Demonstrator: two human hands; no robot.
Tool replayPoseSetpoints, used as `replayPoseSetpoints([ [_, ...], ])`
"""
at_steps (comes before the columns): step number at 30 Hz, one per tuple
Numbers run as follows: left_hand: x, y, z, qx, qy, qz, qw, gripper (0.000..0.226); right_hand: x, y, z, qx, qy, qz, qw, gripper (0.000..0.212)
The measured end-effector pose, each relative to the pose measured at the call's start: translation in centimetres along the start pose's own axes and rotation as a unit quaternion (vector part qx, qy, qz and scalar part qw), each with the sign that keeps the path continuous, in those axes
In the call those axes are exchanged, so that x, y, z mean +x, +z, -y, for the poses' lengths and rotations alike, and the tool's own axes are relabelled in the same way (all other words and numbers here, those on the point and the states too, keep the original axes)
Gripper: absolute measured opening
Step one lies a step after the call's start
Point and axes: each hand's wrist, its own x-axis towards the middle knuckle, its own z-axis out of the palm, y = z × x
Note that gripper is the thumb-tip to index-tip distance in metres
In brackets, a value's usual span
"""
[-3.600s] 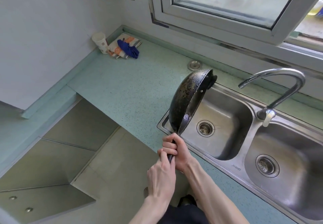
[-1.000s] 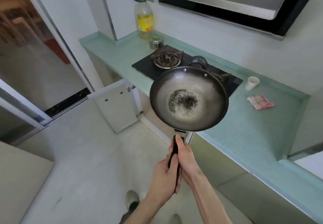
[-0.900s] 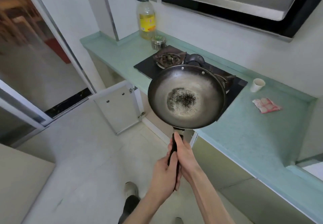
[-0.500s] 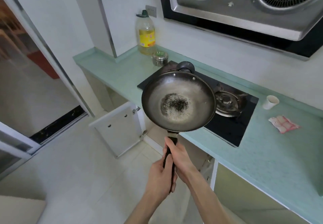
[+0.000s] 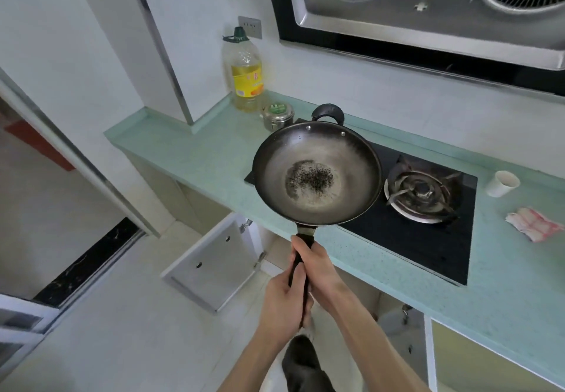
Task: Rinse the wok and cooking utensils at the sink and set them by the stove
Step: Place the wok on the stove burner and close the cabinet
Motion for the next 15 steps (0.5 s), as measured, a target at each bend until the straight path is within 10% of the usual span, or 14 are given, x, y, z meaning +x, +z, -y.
replayPoseSetpoints([
  [15, 17.9, -2.1, -4.3, -0.004, -0.033, 0.046, 0.998, 0.050, 17.0, 0.3, 6.2, 0.063, 0.010, -0.043, 0.997, 0.029],
])
